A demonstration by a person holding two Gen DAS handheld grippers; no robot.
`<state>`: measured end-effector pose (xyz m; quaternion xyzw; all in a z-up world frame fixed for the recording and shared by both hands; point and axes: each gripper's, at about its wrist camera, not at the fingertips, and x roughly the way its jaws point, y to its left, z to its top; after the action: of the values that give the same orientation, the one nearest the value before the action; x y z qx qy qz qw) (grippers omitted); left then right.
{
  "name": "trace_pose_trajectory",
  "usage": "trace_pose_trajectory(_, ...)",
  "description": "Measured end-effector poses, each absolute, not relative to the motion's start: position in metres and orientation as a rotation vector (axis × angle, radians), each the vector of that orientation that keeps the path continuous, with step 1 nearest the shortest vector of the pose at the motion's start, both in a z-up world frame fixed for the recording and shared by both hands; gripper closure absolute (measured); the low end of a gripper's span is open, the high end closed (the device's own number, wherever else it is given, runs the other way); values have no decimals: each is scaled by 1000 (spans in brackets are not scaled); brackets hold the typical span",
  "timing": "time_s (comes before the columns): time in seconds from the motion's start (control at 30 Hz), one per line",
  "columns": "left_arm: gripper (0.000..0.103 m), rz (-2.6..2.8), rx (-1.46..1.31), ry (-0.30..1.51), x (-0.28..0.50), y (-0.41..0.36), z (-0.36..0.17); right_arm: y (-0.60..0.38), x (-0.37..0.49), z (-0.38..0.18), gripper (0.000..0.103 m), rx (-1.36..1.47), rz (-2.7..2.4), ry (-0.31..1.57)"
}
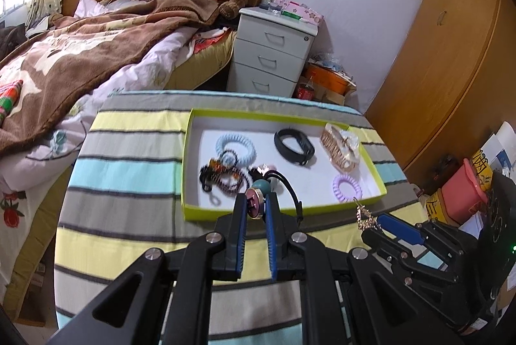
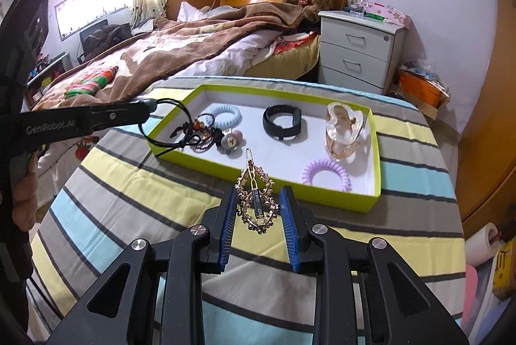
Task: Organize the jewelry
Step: 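Carry the pendant and gold ornament over the green box with both tools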
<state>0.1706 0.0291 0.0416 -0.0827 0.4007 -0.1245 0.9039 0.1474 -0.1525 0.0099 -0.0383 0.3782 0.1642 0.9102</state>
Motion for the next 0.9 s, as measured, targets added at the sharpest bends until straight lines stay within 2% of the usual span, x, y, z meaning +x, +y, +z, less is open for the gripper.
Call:
trace_pose_trajectory(0.4, 91, -262, -146, 820, 217, 16, 50, -151, 178, 9, 75, -65, 328, 794)
trace_pose_trajectory(0.9, 91, -282, -140, 894, 280, -7, 23, -148, 214, -10, 75, -68, 334, 843)
